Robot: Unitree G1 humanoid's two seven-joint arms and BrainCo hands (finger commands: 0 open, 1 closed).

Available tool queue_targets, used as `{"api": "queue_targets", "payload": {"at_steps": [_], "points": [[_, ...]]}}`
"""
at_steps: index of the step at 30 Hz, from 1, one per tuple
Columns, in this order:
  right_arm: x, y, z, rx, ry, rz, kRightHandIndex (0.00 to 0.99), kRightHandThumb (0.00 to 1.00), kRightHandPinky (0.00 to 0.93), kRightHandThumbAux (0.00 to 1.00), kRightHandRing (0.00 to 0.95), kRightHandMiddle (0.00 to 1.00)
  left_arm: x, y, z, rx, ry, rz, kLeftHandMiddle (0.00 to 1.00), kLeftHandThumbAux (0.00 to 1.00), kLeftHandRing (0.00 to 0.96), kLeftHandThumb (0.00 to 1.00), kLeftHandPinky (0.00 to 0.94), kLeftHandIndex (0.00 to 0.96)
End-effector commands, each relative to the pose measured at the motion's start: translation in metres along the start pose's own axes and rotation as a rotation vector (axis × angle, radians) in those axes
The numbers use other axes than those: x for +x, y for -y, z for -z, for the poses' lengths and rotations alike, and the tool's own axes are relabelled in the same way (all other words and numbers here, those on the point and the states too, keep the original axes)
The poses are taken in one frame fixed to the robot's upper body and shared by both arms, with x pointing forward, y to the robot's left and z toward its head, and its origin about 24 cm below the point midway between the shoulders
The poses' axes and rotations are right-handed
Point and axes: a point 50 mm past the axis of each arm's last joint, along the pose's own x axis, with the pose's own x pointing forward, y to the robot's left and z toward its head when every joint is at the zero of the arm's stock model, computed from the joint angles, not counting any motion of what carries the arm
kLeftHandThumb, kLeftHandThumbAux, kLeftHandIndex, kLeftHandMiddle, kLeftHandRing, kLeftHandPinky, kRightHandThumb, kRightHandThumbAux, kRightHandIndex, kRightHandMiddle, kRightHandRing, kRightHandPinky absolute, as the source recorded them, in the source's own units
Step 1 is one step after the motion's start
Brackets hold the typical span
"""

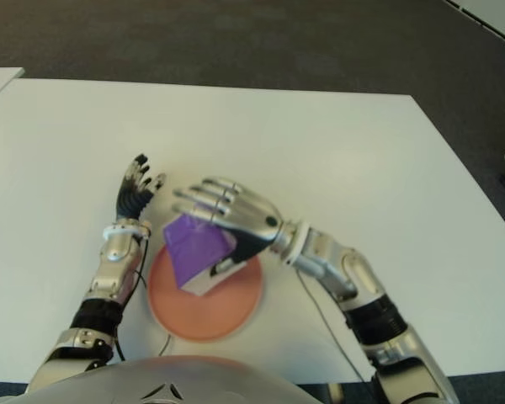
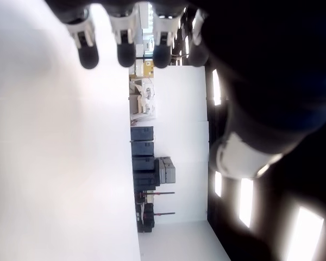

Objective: Put the tissue paper into the plate.

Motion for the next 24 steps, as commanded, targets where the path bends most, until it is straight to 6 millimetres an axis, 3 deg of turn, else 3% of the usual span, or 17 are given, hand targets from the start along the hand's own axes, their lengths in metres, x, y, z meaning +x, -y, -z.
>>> {"api": "queue_targets", "payload": {"at_steps": [1,9,13,17,24], "points": [[0.0,0.01,0.004,0.023,-0.05,0.074,0.0,0.028,0.0,0.509,0.0,0.0,-0.006,-0.007,0.008,0.065,0.003,0.019,0.046,0.684,0.015,0.143,0.0,0.077],[0.001,0.026,0.022,0.014,-0.15,0.22,0.0,0.055,0.0,0.512,0.0,0.0,0.003,-0.009,0.01,0.04,0.002,0.029,0.045,0.68,0.019,0.138,0.022,0.077],[-0.005,0.03,0.045,0.061,-0.241,0.326,0.0,0.073,0.0,0.507,0.0,0.0,0.006,-0.002,0.006,0.018,0.007,0.021,0.054,0.701,0.028,0.139,0.022,0.072],[-0.006,0.05,0.064,0.101,-0.286,0.377,0.0,0.081,0.0,0.487,0.0,0.0,0.005,0.0,0.006,0.007,0.003,0.017,0.06,0.71,0.035,0.145,0.03,0.071],[-0.016,0.05,0.065,0.392,-0.446,0.469,0.0,0.132,0.0,0.419,0.0,0.0,0.005,0.001,0.005,-0.008,-0.013,0.01,0.063,0.706,0.037,0.159,0.036,0.073]]}}
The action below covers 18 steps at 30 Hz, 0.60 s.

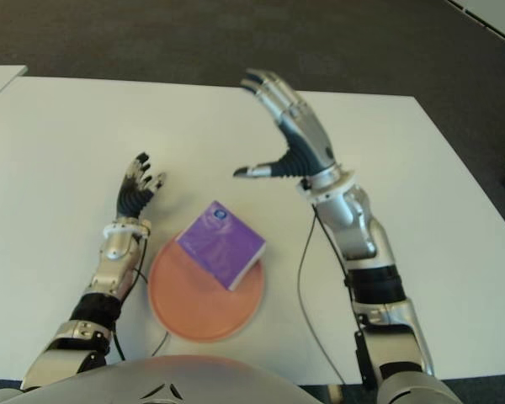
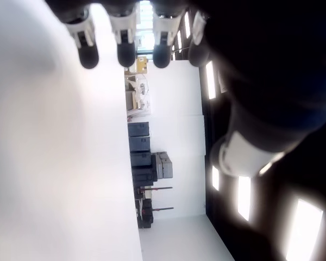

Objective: Put the tissue paper into the plate.

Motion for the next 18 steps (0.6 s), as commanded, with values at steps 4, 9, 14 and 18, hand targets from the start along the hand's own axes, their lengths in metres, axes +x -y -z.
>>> {"api": "queue_targets", "payload": {"at_steps": [4,9,14,18], "points": [[-0.01,0.007,0.02,0.177,-0.222,0.098,0.0,0.156,0.0,0.38,0.0,0.0,-0.003,0.001,0.002,-0.012,-0.033,-0.015,0.064,0.703,0.038,0.165,0.036,0.076],[-0.013,0.007,0.032,0.2,-0.268,0.163,0.0,0.176,0.0,0.371,0.0,0.0,-0.004,0.001,0.001,-0.009,-0.037,-0.018,0.062,0.697,0.036,0.171,0.024,0.079],[-0.02,-0.003,0.046,0.268,-0.33,0.215,0.0,0.182,0.0,0.422,0.0,0.0,-0.004,0.001,0.0,-0.009,-0.041,-0.021,0.064,0.697,0.035,0.173,0.025,0.081],[-0.023,-0.01,0.048,0.301,-0.351,0.239,0.0,0.173,0.0,0.474,0.0,0.0,-0.005,0.001,-0.001,-0.014,-0.041,-0.024,0.068,0.702,0.039,0.172,0.035,0.084]]}}
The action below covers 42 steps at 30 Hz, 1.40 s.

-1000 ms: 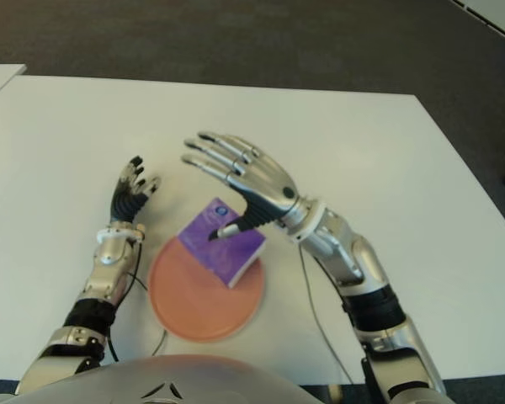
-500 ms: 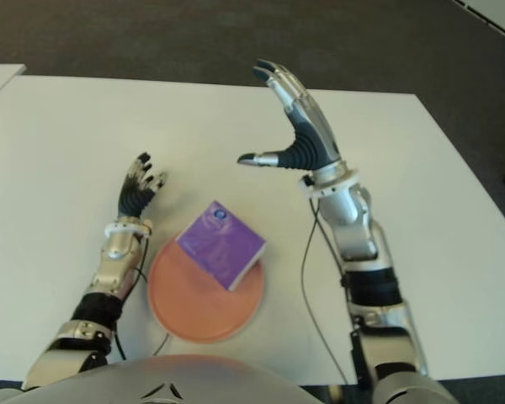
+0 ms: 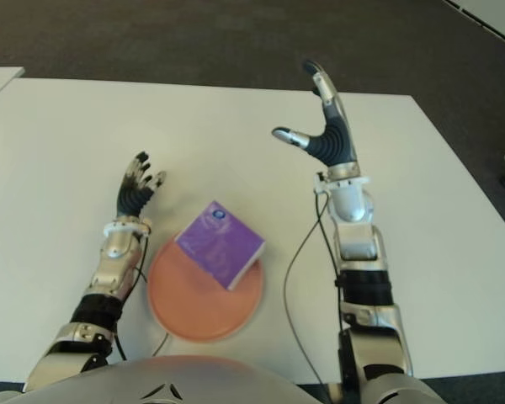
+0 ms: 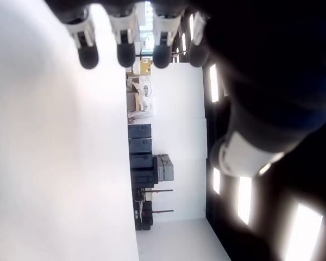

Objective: Put the tissue paper into the plate.

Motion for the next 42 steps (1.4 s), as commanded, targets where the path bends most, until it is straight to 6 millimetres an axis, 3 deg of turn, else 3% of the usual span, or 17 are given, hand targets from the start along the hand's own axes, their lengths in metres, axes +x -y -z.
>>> {"api": "queue_targets", "payload": {"at_steps": [1,10,17,22,31,34,35,42], "points": [[-0.005,-0.007,0.007,0.059,-0.027,0.023,0.0,0.17,0.0,0.484,0.0,0.0,-0.005,-0.001,0.005,-0.003,-0.032,-0.016,0.069,0.703,0.04,0.172,0.037,0.086],[-0.012,-0.01,0.013,0.09,-0.038,0.05,0.0,0.142,0.0,0.518,0.0,0.0,-0.006,-0.001,0.004,-0.003,-0.03,-0.013,0.07,0.711,0.043,0.17,0.036,0.087],[-0.038,-0.005,0.037,0.125,-0.124,0.112,0.0,0.114,0.0,0.546,0.0,0.0,-0.006,-0.002,0.005,0.001,-0.035,-0.012,0.068,0.719,0.041,0.162,0.035,0.083],[-0.055,-0.019,0.051,0.213,-0.225,0.156,0.0,0.121,0.0,0.577,0.0,0.0,-0.007,-0.003,0.005,0.005,-0.035,-0.008,0.065,0.721,0.041,0.159,0.037,0.08],[-0.056,-0.022,0.051,0.225,-0.229,0.16,0.0,0.128,0.0,0.589,0.0,0.0,-0.007,-0.004,0.005,0.007,-0.035,-0.002,0.063,0.722,0.04,0.155,0.035,0.075],[-0.1,-0.058,0.081,0.326,-0.469,0.143,0.0,0.122,0.0,0.569,0.003,0.01,-0.007,-0.003,0.005,0.015,-0.036,-0.001,0.059,0.717,0.037,0.148,0.029,0.072],[-0.105,-0.064,0.084,0.337,-0.505,0.13,0.0,0.121,0.0,0.568,0.002,0.01,-0.007,-0.003,0.005,0.018,-0.036,-0.002,0.059,0.717,0.037,0.146,0.029,0.071],[-0.106,-0.075,0.085,0.318,-0.518,0.093,0.0,0.123,0.0,0.588,0.0,0.0,-0.006,-0.004,0.006,0.013,-0.045,-0.005,0.063,0.715,0.036,0.145,0.027,0.075]]}}
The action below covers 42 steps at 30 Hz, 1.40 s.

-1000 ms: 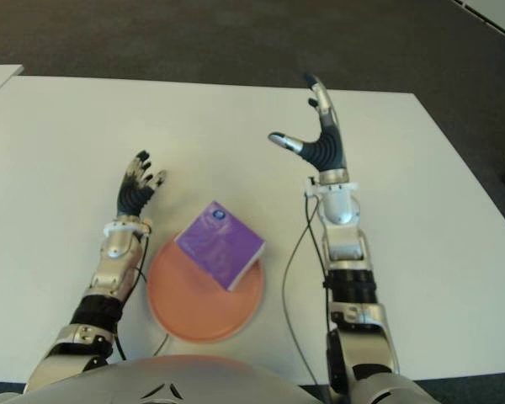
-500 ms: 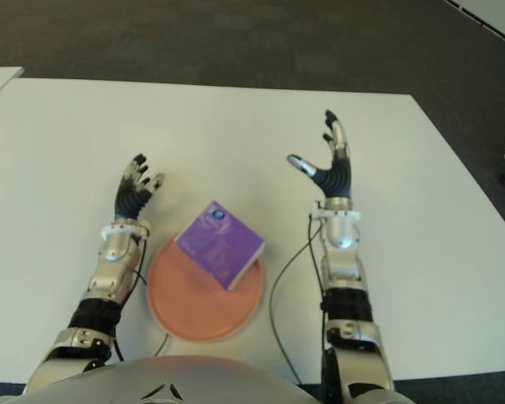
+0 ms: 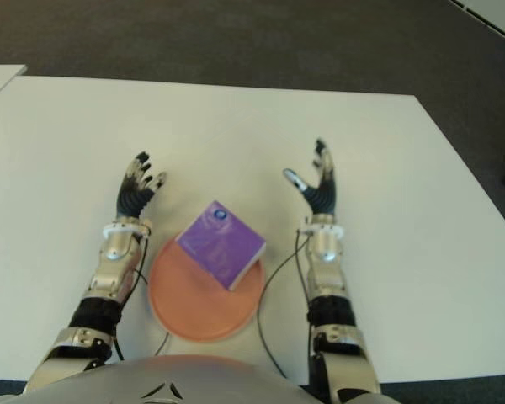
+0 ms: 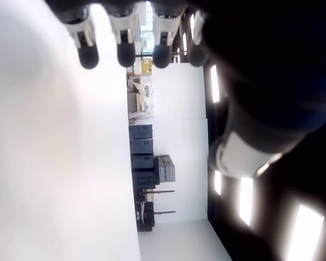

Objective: Put the tissue paper into the plate.

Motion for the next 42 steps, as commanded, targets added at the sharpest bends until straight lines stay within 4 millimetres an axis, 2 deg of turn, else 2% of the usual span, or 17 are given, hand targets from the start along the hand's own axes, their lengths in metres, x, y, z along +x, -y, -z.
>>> {"api": "queue_targets", "payload": {"at_steps": [1,22,30,42], "points": [[-0.004,-0.008,0.007,-0.007,-0.026,-0.013,0.0,0.123,0.0,0.588,0.0,0.0,-0.002,-0.001,0.006,0.007,-0.036,-0.001,0.063,0.715,0.036,0.145,0.027,0.075],[-0.023,-0.039,0.033,0.009,-0.136,-0.093,0.0,0.139,0.002,0.55,0.0,0.0,-0.001,0.0,0.004,0.003,-0.035,0.006,0.064,0.714,0.035,0.155,0.022,0.078],[-0.029,-0.055,0.034,0.023,-0.168,-0.182,0.0,0.137,0.007,0.533,0.0,0.0,-0.001,0.002,0.004,0.004,-0.032,0.004,0.064,0.708,0.035,0.171,0.027,0.084],[-0.031,-0.061,0.028,0.036,-0.184,-0.228,0.0,0.146,0.002,0.56,0.0,0.0,0.0,0.003,0.003,-0.001,-0.026,0.008,0.062,0.715,0.032,0.174,0.02,0.079]]}}
